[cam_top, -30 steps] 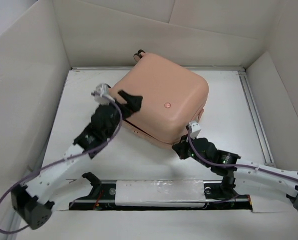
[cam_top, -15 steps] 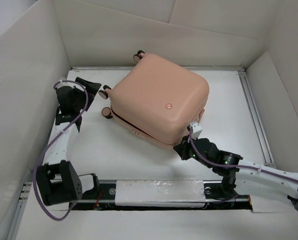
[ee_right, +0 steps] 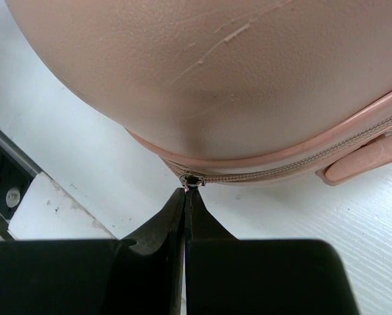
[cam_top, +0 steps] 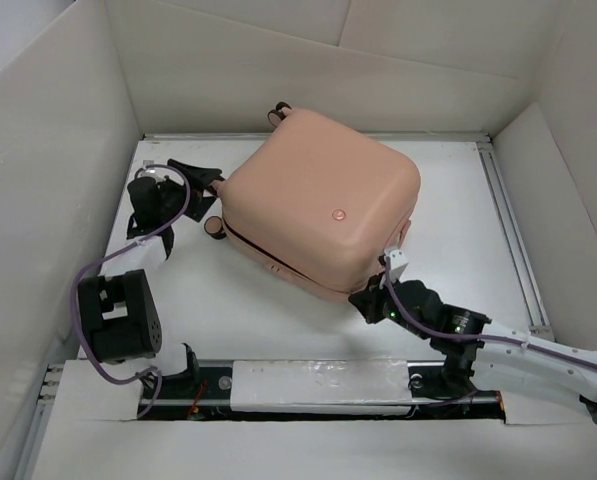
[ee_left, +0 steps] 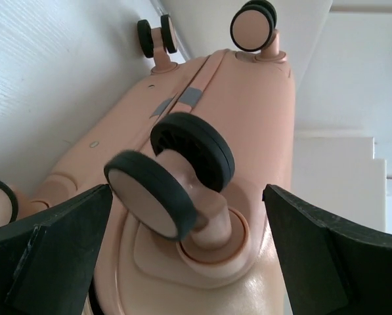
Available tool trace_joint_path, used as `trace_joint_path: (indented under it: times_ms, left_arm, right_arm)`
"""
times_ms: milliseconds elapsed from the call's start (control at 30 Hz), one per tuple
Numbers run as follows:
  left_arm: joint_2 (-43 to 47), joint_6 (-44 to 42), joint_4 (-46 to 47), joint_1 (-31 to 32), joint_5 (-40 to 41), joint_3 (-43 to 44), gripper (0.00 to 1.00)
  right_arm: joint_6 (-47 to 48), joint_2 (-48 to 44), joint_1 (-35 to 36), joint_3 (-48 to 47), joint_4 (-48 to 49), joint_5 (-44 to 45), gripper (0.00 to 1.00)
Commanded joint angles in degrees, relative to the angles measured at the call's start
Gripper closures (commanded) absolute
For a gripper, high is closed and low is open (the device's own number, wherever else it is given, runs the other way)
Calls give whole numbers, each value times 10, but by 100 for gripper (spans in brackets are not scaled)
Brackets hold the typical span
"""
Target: Pack the luggage
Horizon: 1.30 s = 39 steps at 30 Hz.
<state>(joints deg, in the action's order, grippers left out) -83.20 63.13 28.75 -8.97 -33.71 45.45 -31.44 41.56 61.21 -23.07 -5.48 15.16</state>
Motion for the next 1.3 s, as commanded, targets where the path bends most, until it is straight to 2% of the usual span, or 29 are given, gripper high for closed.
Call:
trace_joint_path:
  times_ms: [0,67,133,167,267,300,333,433,533,567,667,700,800,867,967,1067,1133,1267]
  left_arm:
    - [-20,28,75,4,-23,18,1]
    - [-35,41,82,11,-23,18,1]
    - [-43,52,111,23,-23,18,10]
    - [-49,62,130,23,-23,-1,29]
    - [-55,114,211,23,-23,-31,70]
    - [-55,119,224,23,-32,-37,96]
    - [-55,119,229,23,-37,-37,100]
    - [-29,103,223,12,-30,-60,100]
    - [39,88,216,-18,-20,-109,100]
    - [59,82,200,-27,-14,-121,100]
    - [147,61,171,-34,-7,-168,100]
    - [168,54,162,-34,-7,-176,100]
    - [266,34,118,-34,-22,-220,100]
    - [345,10,77,-39,-22,-232,100]
    - [440,-34,-13,-39,-28,-244,100]
    - [522,-69,-97,-39,-28,-259,100]
    - [565,-69,-124,-39,-28,-304,100]
    - [649,-51,-137,-39,-14,-371,100]
  right_arm:
    - [-13,-22,11,-10,86,-43,100]
    - [-13,-22,11,-10,86,-37,100]
    - [-13,-22,11,-10,86,-22,100]
    - [-8,-22,11,-10,86,-22,100]
    - [4,0,11,-27,86,-16,100]
    - [4,5,11,-35,86,-16,100]
    - [9,15,1,-35,86,-16,100]
    - [30,29,-20,-58,86,-38,100]
    - [52,51,-92,-82,86,-103,100]
    - [72,57,-143,-90,86,-122,100]
    - [111,103,-233,-132,86,-215,100]
    - [121,122,-291,-147,86,-262,100]
    - [157,215,-381,-222,77,-332,100]
    - [168,258,-399,-278,41,-363,100]
    - [168,250,-388,-290,21,-346,100]
    - [142,189,-340,-235,21,-287,100]
    - [107,144,-304,-193,39,-248,100]
    - [53,124,-193,-124,70,-138,100]
